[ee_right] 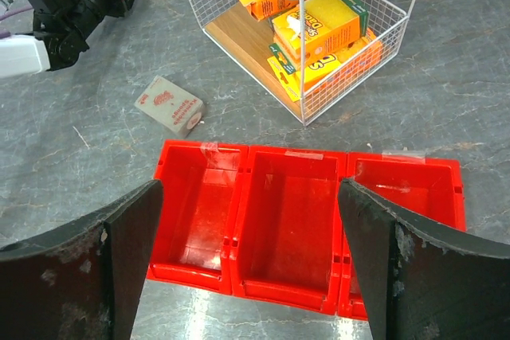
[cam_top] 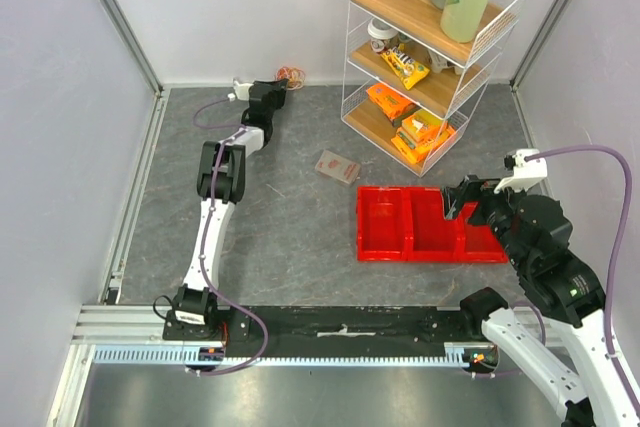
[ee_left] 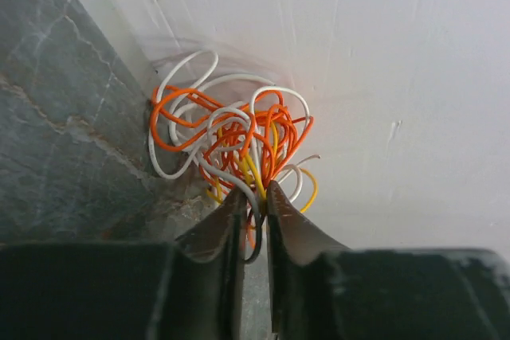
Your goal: Untangle the cables
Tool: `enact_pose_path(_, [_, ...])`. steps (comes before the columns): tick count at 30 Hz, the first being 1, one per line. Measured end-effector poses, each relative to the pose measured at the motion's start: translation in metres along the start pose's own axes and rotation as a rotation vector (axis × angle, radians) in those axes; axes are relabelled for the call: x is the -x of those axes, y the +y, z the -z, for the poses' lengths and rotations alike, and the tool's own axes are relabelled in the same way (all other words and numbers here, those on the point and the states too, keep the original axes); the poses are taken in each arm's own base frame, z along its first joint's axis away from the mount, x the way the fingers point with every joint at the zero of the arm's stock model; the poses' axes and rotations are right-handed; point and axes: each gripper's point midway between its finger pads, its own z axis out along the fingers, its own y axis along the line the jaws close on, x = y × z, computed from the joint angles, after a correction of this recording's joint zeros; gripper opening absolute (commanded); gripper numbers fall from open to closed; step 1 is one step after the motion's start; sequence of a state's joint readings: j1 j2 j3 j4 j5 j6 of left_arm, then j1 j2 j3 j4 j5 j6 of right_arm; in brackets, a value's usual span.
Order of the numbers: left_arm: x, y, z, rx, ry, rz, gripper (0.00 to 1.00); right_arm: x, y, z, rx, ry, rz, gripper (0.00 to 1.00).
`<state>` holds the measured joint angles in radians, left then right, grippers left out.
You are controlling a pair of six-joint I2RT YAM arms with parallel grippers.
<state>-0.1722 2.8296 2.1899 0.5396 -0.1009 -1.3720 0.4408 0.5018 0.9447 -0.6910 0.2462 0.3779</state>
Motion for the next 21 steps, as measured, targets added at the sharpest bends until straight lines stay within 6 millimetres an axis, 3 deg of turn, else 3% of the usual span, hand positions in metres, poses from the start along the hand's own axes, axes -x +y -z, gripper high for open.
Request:
enact_pose_path(3, [-0.004, 0.010, 0.005, 0.023, 0.034, -0.031, 0.07, -0.002, 0.001, -0.001, 0.004, 0.008, -0.012, 0.98])
enact_pose_path(5, [-0.005, 0.023, 0.025, 0.083, 0.069, -0.079, 0.02, -0.004, 0.003, -0.002, 0.010, 0.022, -0.014, 0.98])
enact_pose_path(7, [-0.003, 0.030, 0.059, 0.150, 0.092, -0.117, 0.02, -0.008, 0.005, -0.004, 0.019, 0.040, -0.015, 0.98])
enact_pose_path(9, [0.004, 0.025, 0.112, 0.209, 0.113, -0.149, 0.02, -0.015, 0.008, -0.009, 0.028, 0.071, -0.010, 0.98])
enact_pose_path(11, [0.013, -0.004, 0.160, 0.205, 0.126, -0.172, 0.02, -0.025, 0.010, -0.015, 0.035, 0.112, -0.002, 0.98])
enact_pose_path(14, [0.030, -0.081, 0.239, 0.082, 0.123, -0.209, 0.02, -0.044, 0.014, -0.026, 0.042, 0.199, 0.013, 0.98])
enact_pose_path(17, [0.034, -0.133, 0.316, -0.055, 0.145, -0.222, 0.02, -0.063, 0.020, -0.037, 0.066, 0.285, 0.023, 0.98])
enact_pose_path(19, [0.028, -0.138, 0.358, -0.097, 0.194, -0.230, 0.02, -0.074, 0.025, -0.043, 0.091, 0.333, 0.024, 0.98])
enact_pose_path(21, [0.014, -0.121, 0.394, -0.095, 0.281, -0.237, 0.02, -0.087, 0.031, -0.046, 0.123, 0.369, 0.020, 0.98])
